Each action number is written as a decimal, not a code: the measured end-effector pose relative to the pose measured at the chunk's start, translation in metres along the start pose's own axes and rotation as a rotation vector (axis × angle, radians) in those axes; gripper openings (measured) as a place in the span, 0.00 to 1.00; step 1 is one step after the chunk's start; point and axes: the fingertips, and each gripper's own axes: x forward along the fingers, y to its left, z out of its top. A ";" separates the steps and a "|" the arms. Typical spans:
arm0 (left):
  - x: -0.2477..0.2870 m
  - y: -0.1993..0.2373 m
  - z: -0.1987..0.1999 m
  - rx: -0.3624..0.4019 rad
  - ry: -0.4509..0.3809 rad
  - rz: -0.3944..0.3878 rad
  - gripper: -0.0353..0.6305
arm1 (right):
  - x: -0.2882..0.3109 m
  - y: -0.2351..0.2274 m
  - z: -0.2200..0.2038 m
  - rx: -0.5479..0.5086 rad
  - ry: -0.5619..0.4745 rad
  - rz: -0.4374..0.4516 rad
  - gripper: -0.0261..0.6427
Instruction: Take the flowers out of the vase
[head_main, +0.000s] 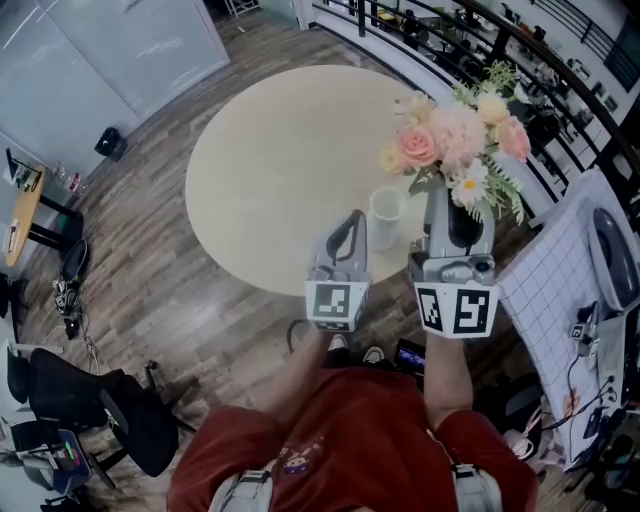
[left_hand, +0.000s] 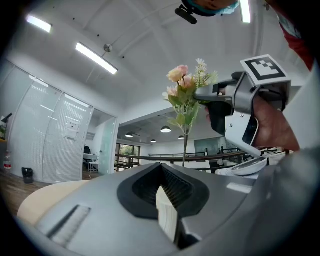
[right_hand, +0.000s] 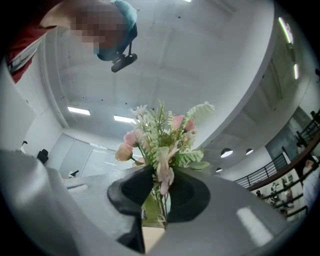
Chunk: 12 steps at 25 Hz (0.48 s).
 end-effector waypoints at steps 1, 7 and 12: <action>0.000 -0.001 0.001 -0.001 -0.004 -0.002 0.06 | -0.001 -0.002 0.004 -0.002 -0.007 -0.003 0.16; 0.003 -0.005 0.003 0.001 -0.012 -0.006 0.06 | -0.008 -0.010 0.015 -0.051 -0.022 -0.028 0.16; 0.007 -0.012 0.007 -0.002 -0.023 -0.021 0.06 | -0.019 -0.020 0.011 -0.120 0.001 -0.060 0.16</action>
